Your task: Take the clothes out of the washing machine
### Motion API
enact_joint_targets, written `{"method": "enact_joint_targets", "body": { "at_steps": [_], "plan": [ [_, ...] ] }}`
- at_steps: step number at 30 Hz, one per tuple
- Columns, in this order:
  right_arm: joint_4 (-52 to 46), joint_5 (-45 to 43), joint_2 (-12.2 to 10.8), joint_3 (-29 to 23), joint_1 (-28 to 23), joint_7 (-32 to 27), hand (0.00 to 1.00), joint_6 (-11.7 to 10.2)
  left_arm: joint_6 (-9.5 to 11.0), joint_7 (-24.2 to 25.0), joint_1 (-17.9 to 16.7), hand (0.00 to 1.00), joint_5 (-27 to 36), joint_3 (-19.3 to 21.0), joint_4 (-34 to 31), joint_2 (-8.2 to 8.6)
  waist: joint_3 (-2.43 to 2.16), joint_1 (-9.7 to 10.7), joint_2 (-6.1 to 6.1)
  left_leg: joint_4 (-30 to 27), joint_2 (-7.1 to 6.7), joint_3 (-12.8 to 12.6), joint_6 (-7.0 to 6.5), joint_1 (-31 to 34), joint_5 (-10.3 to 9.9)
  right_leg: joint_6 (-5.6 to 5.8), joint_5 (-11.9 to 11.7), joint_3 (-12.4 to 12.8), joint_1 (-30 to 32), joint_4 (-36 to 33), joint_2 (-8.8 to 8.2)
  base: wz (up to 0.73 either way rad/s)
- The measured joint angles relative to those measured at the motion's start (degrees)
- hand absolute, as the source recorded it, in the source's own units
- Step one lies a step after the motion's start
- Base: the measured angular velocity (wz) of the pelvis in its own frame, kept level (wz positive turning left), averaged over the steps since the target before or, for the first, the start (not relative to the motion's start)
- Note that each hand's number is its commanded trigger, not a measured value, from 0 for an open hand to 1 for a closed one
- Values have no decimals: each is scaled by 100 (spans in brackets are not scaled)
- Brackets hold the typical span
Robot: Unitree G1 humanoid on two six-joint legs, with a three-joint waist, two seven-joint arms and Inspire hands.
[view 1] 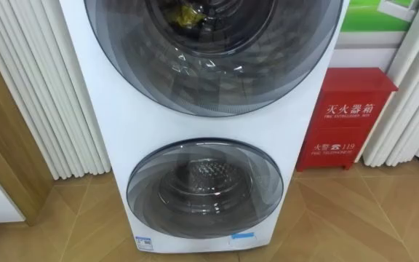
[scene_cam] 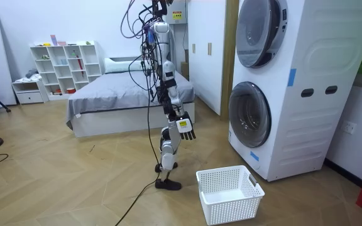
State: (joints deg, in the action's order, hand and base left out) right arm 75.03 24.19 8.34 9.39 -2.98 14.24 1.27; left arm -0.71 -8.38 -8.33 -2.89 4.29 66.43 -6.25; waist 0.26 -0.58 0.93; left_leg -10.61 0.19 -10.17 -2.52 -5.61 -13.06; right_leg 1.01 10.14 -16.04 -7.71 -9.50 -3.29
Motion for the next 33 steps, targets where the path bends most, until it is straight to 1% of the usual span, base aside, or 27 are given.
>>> {"method": "enact_joint_targets", "body": {
  "at_steps": [3, 10, 13, 18, 19, 20, 21, 23, 24, 25, 26, 27, 28, 29, 30, 31, 32, 33],
  "plan": [
    [57, 2, 1, -1, 32, 35, 0, -2, 6, 0, -3, 0, 4, 1, 4, 1, 4, -3, 1, 8, 0, 2, 0, 1, 0, 0, 0, 2, 0, 0, 0, 0],
    [53, 3, 24, -5, 21, 91, 0, 2, 10, -1, -1, 0, -47, 4, -4, 5, 0, -108, -27, 27, 2, 1, 0, 11, 0, 0, 0, 11, 6, 0, 0, 0],
    [57, 1, 26, -11, 20, 90, 0, 7, 6, 7, -24, 0, -47, 3, -2, -1, 5, -118, -20, 22, 0, 5, 0, 11, 0, 0, 0, 8, 1, -1, 0, 0],
    [52, 12, 26, -8, 21, 68, 0, 14, -63, 43, -66, 0, -29, -21, -3, -28, 8, -108, -14, 25, -4, 44, 0, 22, 0, 0, 0, -22, -10, 0, -1, 3],
    [44, 13, 24, -28, 29, 53, 0, 20, -64, 61, -73, 0, -18, -15, -22, -31, -10, -97, 44, 17, -12, 95, -1, 38, 0, 0, 0, -69, -13, -5, -10, 14],
    [43, 20, 20, -60, 34, 30, 0, 32, -63, 62, -77, 0, -18, -13, -38, -31, -6, -99, 29, 14, -12, 104, -1, 39, 1, 0, 0, -89, -19, -4, -11, 14],
    [47, 31, 26, -108, 69, -31, 0, 97, -63, 66, -86, 0, -21, -12, -41, -35, -5, -100, 21, 6, -13, 119, -1, 36, 1, 0, 0, -123, -33, -5, -15, 9],
    [23, 46, 54, -275, 144, -94, 0, 143, -59, 74, -95, 0, -57, -1, -37, -45, 1, -109, 31, -18, -15, 137, -2, 35, 1, 0, 0, -136, -45, -7, -19, 5],
    [-103, 41, 84, -374, 204, -163, 0, 165, -59, 100, -95, 0, -57, 3, -32, -65, 11, -111, 39, -52, -16, 141, -2, 34, 1, 0, 0, -133, -50, -7, -20, 0],
    [-308, 3, 113, -578, 291, -244, 0, 202, -56, 138, -89, 0, -64, 10, -34, -98, 35, -88, 58, -73, -18, 151, -3, 35, 2, 0, 0, -136, -67, -6, -22, 0],
    [-489, -4, 132, -696, 312, -301, 0, 217, -56, 146, -81, 0, -64, 17, -41, -111, 43, -75, 61, -72, -20, 152, -3, 30, 3, 0, 0, -133, -74, -4, -22, 0],
    [-967, 4, 211, -857, 376, -406, 0, 237, -52, 165, -76, 0, -70, 12, -62, -138, 73, -59, 86, -71, -25, 152, -6, 31, 5, 0, 0, -131, -80, -5, -28, 0],
    [-1391, 31, 334, -886, 541, -525, 0, 219, -52, 181, -70, 0, -142, 8, -83, -160, 92, -41, 127, -72, -31, 150, -8, 45, 6, 0, 0, -132, -71, -5, -35, 0],
    [-1533, 48, 400, -911, 659, -580, 0, 217, -52, 186, -59, 0, -176, 11, -91, -173, 89, -28, 147, -73, -34, 151, -12, 52, 8, 0, 0, -137, -62, -8, -38, 0],
    [-1857, 47, 517, -991, 890, -697, 0, 222, -52, 207, -40, 0, -180, 8, -119, -204, 58, -10, 149, -78, -41, 154, -21, 79, 16, 1, 0, -140, -40, -13, -45, 4],
    [-2184, 50, 581, -1168, 1155, -816, 0, 209, -62, 245, -40, 0, -186, 12, -160, -242, 64, 12, 188, -84, -57, 160, -25, 97, 27, 0, 0, -152, -36, -11, -49, 4],
    [-2307, 52, 613, -1236, 1290, -864, 0, 187, -67, 249, -39, 0, -194, 8, -171, -256, 60, 28, 211, -87, -73, 162, -26, 103, 30, 0, 0, -156, -36, -12, -51, 6],
    [-2550, 61, 693, -1342, 1527, -979, 0, 183, -72, 260, -29, 0, -248, 6, -171, -278, 33, 19, 254, -93, -87, 177, -27, 110, 31, 1, 0, -173, -37, -19, -54, 8]
  ]
}}
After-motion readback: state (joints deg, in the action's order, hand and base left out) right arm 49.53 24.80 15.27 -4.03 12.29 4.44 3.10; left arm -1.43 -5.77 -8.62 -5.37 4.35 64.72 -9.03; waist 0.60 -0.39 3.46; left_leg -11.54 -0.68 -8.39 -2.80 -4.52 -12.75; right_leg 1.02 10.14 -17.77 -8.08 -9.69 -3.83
